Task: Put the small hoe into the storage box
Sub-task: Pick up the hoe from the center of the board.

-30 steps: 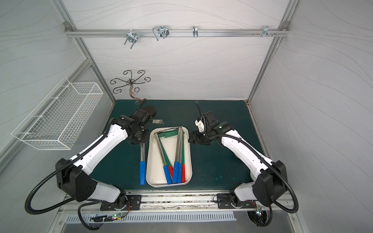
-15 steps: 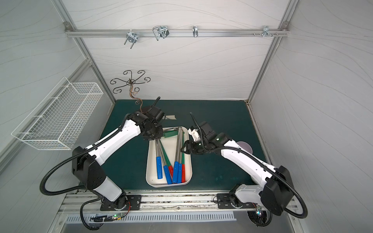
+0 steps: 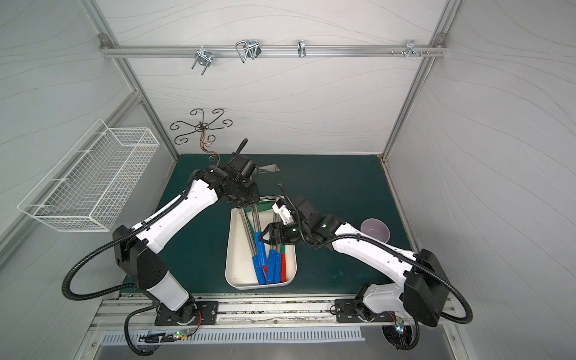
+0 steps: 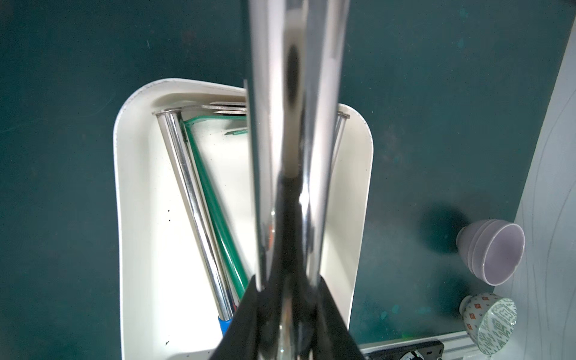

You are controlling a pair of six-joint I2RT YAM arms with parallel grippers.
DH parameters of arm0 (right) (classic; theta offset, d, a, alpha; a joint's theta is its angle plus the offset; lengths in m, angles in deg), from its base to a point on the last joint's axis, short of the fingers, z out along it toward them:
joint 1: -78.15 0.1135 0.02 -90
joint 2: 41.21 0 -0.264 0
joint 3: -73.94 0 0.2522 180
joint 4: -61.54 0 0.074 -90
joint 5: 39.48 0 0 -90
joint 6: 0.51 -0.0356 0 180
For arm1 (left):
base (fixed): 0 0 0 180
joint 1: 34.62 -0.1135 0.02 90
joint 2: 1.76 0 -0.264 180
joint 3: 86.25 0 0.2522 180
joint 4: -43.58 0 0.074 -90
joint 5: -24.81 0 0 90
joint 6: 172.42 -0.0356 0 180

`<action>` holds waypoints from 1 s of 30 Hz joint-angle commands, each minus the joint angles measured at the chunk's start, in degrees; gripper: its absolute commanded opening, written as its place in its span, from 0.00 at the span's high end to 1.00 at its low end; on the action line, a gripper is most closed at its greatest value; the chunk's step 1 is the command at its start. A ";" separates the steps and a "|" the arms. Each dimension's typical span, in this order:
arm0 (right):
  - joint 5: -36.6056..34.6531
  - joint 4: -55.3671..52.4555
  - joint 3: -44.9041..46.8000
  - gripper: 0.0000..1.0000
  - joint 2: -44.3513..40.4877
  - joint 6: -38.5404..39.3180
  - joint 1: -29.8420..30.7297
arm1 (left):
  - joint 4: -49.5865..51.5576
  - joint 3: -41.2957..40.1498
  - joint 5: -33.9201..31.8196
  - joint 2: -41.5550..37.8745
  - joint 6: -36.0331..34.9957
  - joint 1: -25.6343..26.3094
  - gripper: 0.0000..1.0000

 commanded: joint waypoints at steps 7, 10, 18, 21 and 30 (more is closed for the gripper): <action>0.11 2.73 -2.89 0.31 5.65 0.13 2.25 | -2.45 3.27 1.58 -0.27 2.37 0.26 1.00; 0.32 3.54 -3.07 0.58 6.56 0.22 2.54 | -2.43 2.98 2.08 -0.26 2.38 0.32 1.00; -0.33 3.26 -2.68 0.98 5.47 0.11 2.54 | -8.80 -3.16 5.46 -3.26 3.02 0.01 1.00; -0.44 2.88 -2.50 1.00 4.25 0.39 2.45 | -9.72 -4.42 5.92 -3.98 2.92 -0.18 1.00; 3.96 3.36 -3.29 1.00 0.47 1.36 1.84 | -31.97 -23.94 7.11 -15.76 3.46 -0.77 0.66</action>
